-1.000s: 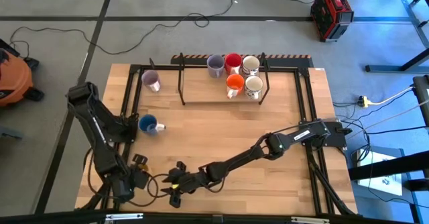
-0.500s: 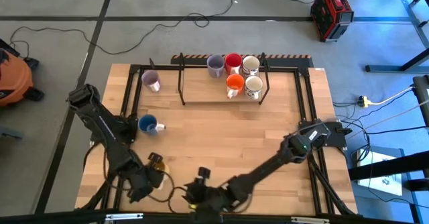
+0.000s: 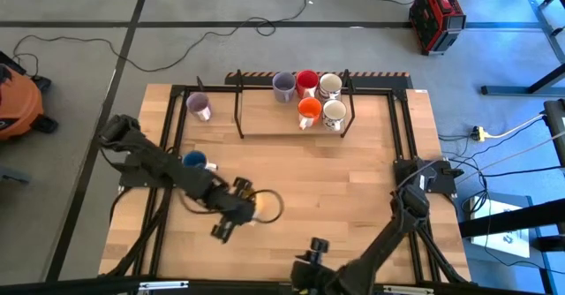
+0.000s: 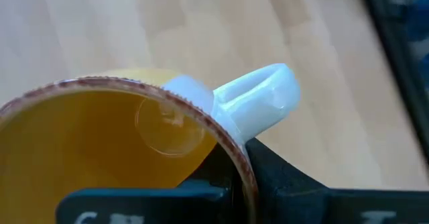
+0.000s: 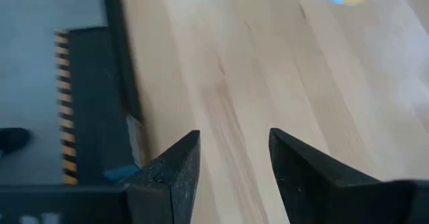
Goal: Place coffee mugs
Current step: Put the yellow mug on the shelf
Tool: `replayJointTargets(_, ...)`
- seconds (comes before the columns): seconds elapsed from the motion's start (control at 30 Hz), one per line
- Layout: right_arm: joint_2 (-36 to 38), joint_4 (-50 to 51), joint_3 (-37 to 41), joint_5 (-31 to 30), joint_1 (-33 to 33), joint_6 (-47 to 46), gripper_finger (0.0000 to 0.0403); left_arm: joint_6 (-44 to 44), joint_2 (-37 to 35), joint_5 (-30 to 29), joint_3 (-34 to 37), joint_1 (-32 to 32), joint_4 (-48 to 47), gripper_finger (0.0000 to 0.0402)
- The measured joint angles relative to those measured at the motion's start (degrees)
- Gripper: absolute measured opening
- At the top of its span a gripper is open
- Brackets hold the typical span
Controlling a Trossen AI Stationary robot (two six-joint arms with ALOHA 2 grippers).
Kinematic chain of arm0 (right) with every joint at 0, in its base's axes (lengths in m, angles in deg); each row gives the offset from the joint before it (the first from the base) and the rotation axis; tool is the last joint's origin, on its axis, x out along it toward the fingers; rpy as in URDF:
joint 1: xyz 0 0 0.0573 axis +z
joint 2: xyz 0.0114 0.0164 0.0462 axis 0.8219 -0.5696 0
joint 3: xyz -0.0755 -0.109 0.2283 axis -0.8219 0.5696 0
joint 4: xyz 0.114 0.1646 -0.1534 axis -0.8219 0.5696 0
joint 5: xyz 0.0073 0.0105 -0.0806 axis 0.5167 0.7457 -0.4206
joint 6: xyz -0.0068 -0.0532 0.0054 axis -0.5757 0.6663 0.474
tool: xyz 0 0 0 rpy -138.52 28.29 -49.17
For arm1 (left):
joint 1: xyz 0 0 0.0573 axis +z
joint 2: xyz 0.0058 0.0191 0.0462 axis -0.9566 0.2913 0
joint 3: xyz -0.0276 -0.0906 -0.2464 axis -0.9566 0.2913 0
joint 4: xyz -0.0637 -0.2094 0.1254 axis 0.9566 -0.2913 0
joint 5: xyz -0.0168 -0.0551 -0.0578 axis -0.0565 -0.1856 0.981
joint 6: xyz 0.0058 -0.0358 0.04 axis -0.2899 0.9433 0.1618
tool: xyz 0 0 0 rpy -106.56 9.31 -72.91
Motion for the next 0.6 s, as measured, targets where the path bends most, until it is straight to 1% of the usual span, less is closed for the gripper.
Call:
replayJointTargets(0.2,-0.1,2.2,5.6,-1.5,4.3,-11.4,0.0167,-6.0,9.0,0.7,-8.5,7.0,-1.5,0.0013)
replayJointTargets(0.27,-0.2,3.9,7.1,-1.5,5.9,-15.8,0.0167,-6.6,12.1,2.3,-10.6,9.1,-1.4,0.0013)
replayJointTargets(0.33,0.5,4.9,8.9,-2.8,7.6,-19.9,0.0167,-6.6,15.1,3.1,-12.5,11.0,-1.5,0.0014)
replayJointTargets(0.47,2.5,5.8,14.5,-5.8,10.5,-28.9,0.0167,-8.0,19.9,3.1,-15.6,13.1,-1.7,0.0014)
replayJointTargets(0.6,4.8,5.1,21.4,-6.0,12.6,-38.2,0.0167,-7.0,23.9,5.0,-18.5,14.7,-5.2,0.0015)
